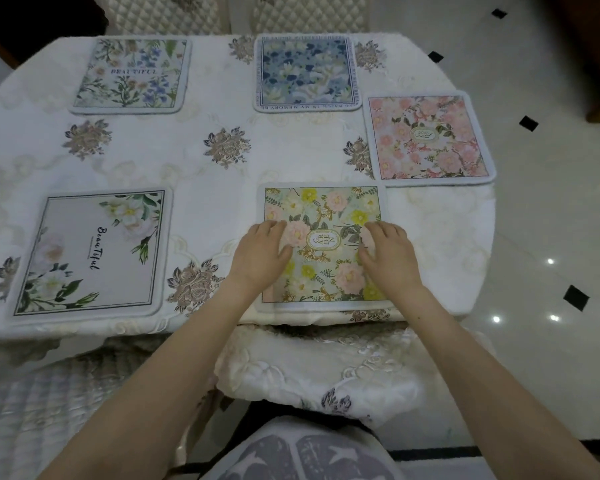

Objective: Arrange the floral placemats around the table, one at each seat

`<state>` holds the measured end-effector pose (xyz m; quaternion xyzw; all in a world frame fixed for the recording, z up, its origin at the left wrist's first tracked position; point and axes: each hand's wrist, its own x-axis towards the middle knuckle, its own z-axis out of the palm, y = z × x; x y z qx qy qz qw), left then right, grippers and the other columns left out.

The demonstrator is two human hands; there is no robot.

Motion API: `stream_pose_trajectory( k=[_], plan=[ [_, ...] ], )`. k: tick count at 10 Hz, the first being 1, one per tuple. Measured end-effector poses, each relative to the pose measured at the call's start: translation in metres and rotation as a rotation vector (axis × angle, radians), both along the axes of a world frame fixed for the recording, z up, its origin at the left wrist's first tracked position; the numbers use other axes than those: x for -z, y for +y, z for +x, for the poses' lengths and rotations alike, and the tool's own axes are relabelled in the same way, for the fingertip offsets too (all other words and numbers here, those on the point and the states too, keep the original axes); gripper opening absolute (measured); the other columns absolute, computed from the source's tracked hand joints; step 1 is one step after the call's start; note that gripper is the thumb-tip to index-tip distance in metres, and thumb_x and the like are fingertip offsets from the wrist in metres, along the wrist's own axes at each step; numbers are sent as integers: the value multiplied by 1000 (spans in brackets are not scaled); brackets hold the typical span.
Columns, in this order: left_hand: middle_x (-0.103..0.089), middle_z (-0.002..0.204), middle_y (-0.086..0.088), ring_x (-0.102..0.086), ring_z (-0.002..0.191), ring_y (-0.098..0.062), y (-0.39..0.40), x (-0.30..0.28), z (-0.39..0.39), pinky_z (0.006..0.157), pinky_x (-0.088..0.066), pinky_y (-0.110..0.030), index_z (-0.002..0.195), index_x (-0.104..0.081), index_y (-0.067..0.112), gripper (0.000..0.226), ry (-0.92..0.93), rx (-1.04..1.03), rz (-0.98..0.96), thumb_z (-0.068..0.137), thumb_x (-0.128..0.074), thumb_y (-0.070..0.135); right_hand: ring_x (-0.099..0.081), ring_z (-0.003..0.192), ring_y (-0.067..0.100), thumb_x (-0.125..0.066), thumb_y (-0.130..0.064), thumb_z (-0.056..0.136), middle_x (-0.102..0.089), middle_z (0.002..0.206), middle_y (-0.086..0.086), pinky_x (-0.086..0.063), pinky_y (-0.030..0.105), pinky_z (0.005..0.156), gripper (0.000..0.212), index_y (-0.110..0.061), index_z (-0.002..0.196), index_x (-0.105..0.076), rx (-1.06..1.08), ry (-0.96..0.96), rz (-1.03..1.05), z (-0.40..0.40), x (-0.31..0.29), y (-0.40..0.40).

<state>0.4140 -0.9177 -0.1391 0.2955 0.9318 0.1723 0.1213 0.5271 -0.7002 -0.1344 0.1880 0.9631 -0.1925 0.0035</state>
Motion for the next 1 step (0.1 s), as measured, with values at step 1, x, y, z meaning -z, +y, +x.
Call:
stream_pose_trajectory(
  k=[1],
  plan=[
    [-46,140,-10,-39,127,-28,-4,-31,0,101,-35,-39,140,-36,12,50,78,30,66,96,-39,36,-38,131,29,-50,-30,94,-49,140,10,-34,42,108,47,-9,136,-46,8,52,23,1,-28,-10]
  ],
)
